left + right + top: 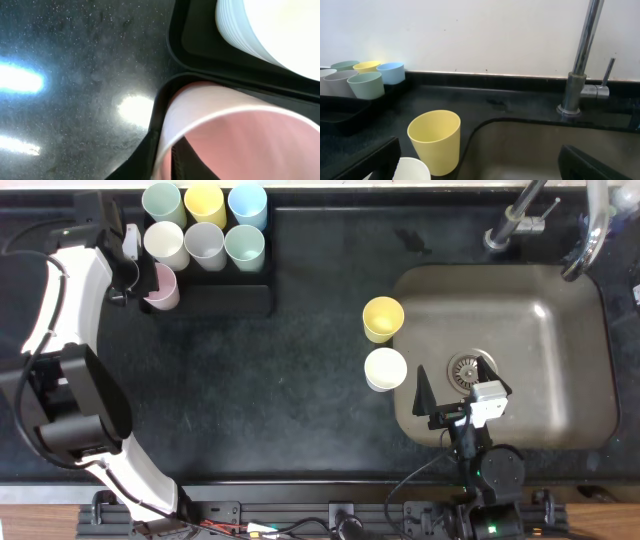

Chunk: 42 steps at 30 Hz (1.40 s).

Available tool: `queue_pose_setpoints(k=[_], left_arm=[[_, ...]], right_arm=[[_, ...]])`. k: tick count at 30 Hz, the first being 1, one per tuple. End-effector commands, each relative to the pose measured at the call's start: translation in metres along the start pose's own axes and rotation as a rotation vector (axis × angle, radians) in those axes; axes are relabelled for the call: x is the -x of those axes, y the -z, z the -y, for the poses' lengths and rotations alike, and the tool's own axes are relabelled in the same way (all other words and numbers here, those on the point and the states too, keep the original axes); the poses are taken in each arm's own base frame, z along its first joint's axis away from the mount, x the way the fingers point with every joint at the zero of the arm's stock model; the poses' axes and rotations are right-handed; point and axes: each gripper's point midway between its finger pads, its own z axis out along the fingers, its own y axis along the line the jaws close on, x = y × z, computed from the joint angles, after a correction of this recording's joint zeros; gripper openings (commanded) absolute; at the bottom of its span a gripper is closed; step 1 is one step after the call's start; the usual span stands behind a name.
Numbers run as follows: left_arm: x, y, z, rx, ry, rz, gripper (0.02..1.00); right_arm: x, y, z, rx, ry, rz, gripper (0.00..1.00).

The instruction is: Store Cups

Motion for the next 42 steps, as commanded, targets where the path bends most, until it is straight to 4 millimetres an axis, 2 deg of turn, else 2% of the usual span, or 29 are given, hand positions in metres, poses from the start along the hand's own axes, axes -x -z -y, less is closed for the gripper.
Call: queue_pose_setpoints(k=[1,6,10,13,19,23,26,29,32,37,39,42], left_arm=[[-0.001,-0.006,0.001,-0.015,-0.014,-0.011,0.194],[0.0,-0.004,0.001,-0.016,-0.013,-0.007,0.294],[0.005,0.011,-0.001,-0.015,0.001,0.03,0.362],[0.01,0.032,-0.004,-0.009,0.007,0.081,0.411],[0.021,0.084,-0.012,0.005,0.069,0.208,0.619],[0.034,0.129,0.011,-0.04,0.107,0.317,0.741],[0.042,0.164,0.053,-0.109,0.121,0.378,0.818],[0.04,0.196,0.117,-0.186,0.115,0.422,0.864],[0.025,0.21,0.182,-0.25,0.097,0.433,0.877],[-0.024,0.198,0.291,-0.366,0.039,0.325,0.879],[-0.046,0.189,0.326,-0.404,-0.007,0.266,0.877],[-0.076,0.178,0.366,-0.448,-0.065,0.179,0.879]], right_arm=[[-0.003,0.0,0.001,-0.001,-0.004,0.002,0.996],[-0.003,0.0,0.001,-0.001,-0.004,0.002,0.996],[-0.003,0.0,0.001,-0.001,-0.004,0.002,0.998],[-0.003,0.0,0.001,-0.001,-0.004,0.002,0.998],[-0.003,0.0,0.001,-0.001,-0.004,0.002,0.998],[-0.003,0.0,0.001,-0.001,-0.004,0.002,0.998],[-0.003,0.0,0.001,-0.001,-0.004,0.002,0.996],[-0.003,0.0,0.001,-0.001,-0.004,0.002,0.996],[-0.003,0.0,0.001,-0.001,-0.004,0.002,0.998],[-0.003,0.0,0.001,-0.001,-0.004,0.002,0.996],[-0.003,0.0,0.001,-0.001,-0.004,0.002,0.998],[-0.003,0.0,0.001,-0.001,-0.004,0.002,0.996]])
